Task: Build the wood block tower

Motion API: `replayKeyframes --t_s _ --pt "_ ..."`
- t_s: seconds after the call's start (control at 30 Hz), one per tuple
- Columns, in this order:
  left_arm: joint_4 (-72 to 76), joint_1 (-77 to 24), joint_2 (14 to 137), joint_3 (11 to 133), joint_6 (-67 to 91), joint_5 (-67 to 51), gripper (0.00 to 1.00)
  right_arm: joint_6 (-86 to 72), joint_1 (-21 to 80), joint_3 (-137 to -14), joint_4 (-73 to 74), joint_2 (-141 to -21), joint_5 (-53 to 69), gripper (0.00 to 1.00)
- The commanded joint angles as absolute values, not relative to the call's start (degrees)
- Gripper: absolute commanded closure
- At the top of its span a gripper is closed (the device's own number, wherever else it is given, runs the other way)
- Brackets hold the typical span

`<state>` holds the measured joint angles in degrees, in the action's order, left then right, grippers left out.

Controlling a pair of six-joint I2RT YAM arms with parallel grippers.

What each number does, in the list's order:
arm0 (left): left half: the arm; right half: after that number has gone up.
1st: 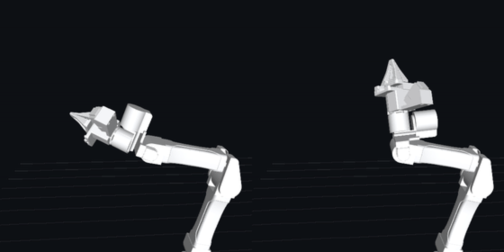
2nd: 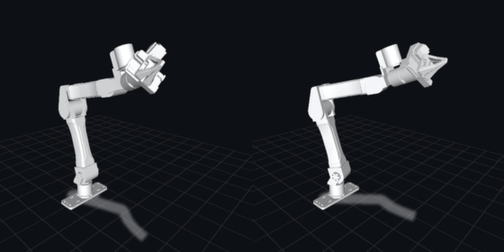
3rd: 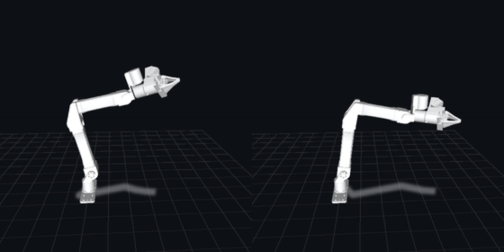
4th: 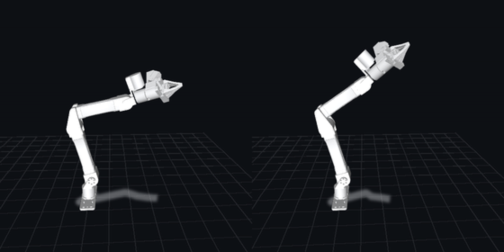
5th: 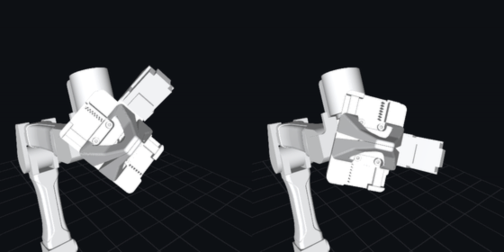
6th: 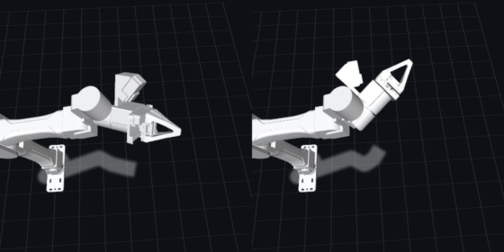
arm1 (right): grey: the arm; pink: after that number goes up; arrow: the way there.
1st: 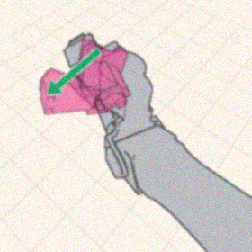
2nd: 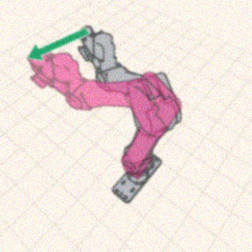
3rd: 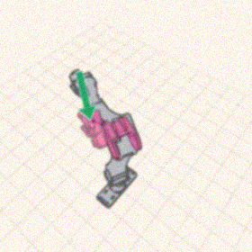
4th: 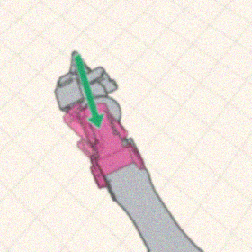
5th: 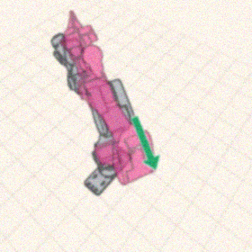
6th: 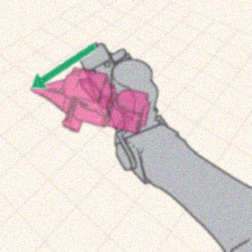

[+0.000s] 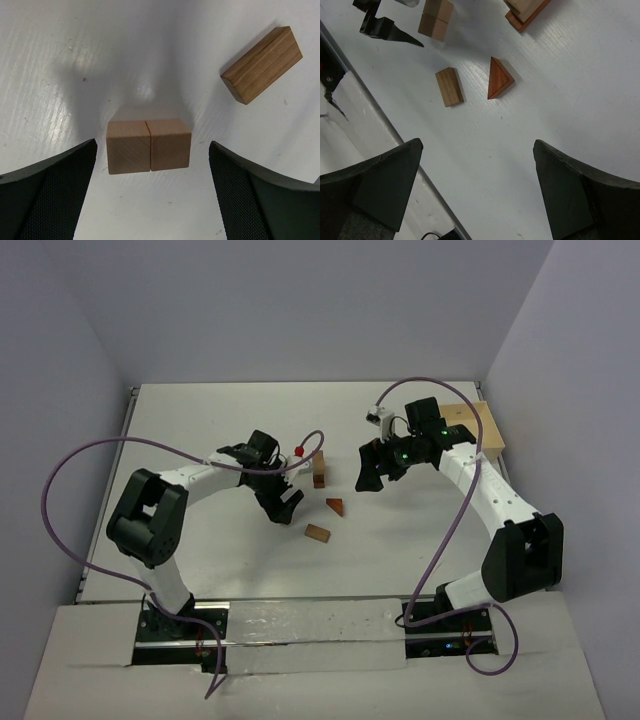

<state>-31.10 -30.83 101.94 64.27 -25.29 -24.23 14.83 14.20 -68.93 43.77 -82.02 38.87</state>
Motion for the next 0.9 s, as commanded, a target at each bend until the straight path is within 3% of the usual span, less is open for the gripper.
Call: replayKeyframes --t_s 0.0,0.87 --pt "-27.0 -31.3 97.7 62.5 -27.4 -25.8 0.01 14.6 13.9 -69.9 43.7 -82.6 39.7 0.0" --pt "-11.8 -31.2 91.7 50.5 -28.2 -26.1 0.04 14.2 13.9 -70.4 44.1 -83.0 40.0 0.0"
